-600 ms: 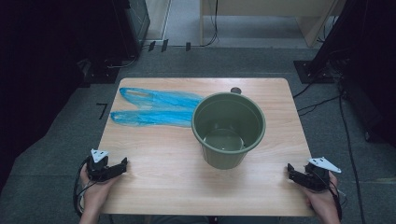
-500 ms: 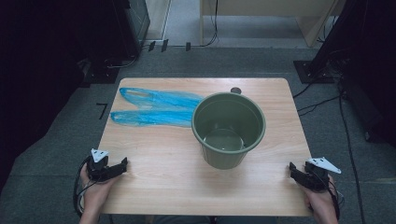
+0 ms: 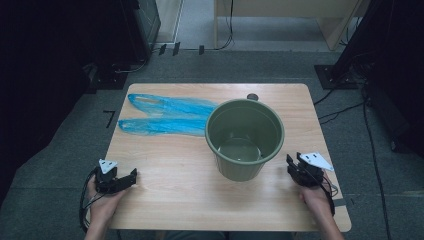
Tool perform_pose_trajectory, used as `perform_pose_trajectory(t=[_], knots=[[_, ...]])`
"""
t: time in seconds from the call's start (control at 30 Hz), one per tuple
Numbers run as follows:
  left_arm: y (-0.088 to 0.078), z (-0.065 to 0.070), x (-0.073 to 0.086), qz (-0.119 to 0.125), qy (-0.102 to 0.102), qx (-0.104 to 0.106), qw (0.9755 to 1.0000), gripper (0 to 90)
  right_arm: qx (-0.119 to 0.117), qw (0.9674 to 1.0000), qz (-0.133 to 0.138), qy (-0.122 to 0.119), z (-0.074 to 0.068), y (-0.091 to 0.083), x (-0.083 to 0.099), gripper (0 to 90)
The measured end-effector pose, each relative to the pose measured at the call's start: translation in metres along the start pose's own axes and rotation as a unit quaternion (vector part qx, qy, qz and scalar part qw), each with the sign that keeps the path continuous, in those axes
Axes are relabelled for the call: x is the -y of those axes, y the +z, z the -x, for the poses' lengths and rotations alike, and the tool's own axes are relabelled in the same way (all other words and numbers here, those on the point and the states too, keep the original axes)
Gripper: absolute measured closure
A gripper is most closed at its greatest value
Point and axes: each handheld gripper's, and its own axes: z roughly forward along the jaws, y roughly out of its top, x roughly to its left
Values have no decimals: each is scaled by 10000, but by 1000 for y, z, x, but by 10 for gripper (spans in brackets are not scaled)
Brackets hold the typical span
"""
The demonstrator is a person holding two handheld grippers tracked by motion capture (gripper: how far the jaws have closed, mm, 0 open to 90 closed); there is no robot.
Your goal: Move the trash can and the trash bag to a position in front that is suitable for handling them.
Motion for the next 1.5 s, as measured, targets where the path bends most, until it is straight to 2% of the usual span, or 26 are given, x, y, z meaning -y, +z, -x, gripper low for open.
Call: perform_pose_trajectory(t=[0.03,0.07,0.13,0.17,0.2,0.27,0.37,0.4,0.43,0.47,0.5,0.53,0.57,0.6,0.7,0.77,0.8,0.97,1.0,1.07,1.23,1.33,1.4,1.43,1.47,1.5], knots=[[0,2,0,21,-23,-52,10000,305,-93,9999,45,83,-7,5,-8,652],[0,4,-1,32,-37,-71,10000,305,-93,9999,45,83,-7,5,-8,652],[-1,7,-3,112,-110,21,9999,372,-164,9995,140,214,-11,9,-15,668],[-1,8,-5,137,-134,51,9998,440,-233,9989,250,321,-11,14,-21,677],[-2,10,-7,167,-137,52,9998,440,-233,9989,250,321,-11,14,-21,677],[-6,13,-12,253,-190,107,9994,554,-372,9979,302,431,-10,22,-29,689],[-9,21,-18,403,-263,200,9986,602,-482,9970,326,514,-9,26,-34,692],[-10,29,-22,492,-217,246,9982,642,-632,9958,355,558,-11,29,-38,702],[-10,29,-22,492,-217,246,9982,656,-632,9958,355,558,-11,29,-38,702],[-10,33,-24,518,-202,288,9980,668,-788,9948,408,493,-17,30,-40,702],[-10,40,-29,588,-226,422,9971,679,-864,9943,436,437,-20,30,-40,702],[-10,40,-29,588,-226,422,9971,689,-864,9943,436,437,-20,30,-40,702],[-10,48,-35,667,-208,503,9963,696,-926,9942,462,281,-28,30,-40,732],[-10,52,-38,699,-218,560,9957,706,-911,9945,467,235,-30,30,-41,725],[-9,61,-44,765,-222,689,9944,740,-1021,9933,465,279,-33,29,-40,718],[-8,76,-51,840,-107,840,9929,788,-1120,9923,465,261,-37,25,-39,718],[-8,76,-51,840,-107,840,9929,802,-1134,9921,480,223,-38,24,-38,718],[-3,104,-60,856,105,1119,9900,854,-1245,9908,488,189,-47,19,-37,718],[-3,104,-60,856,105,1119,9900,862,-1245,9908,488,189,-47,19,-37,718],[-1,116,-64,906,145,1265,9877,872,-1326,9899,473,171,-56,18,-36,718],[0,129,-71,978,127,1384,9855,894,-1459,9882,466,48,-70,16,-36,716],[0,142,-73,998,243,1516,9831,897,-1592,9861,467,-45,-85,15,-36,716],[0,145,-73,988,268,1548,9826,898,-1622,9856,475,-67,-88,15,-36,716],[-1,149,-73,993,319,1642,9809,898,-1677,9846,477,-105,-95,15,-36,716],[-1,149,-73,993,319,1642,9809,898,-1677,9846,477,-105,-95,15,-36,716],[-1,151,-72,1005,341,1653,9805,900,-1744,9834,481,-107,-102,15,-36,735]])
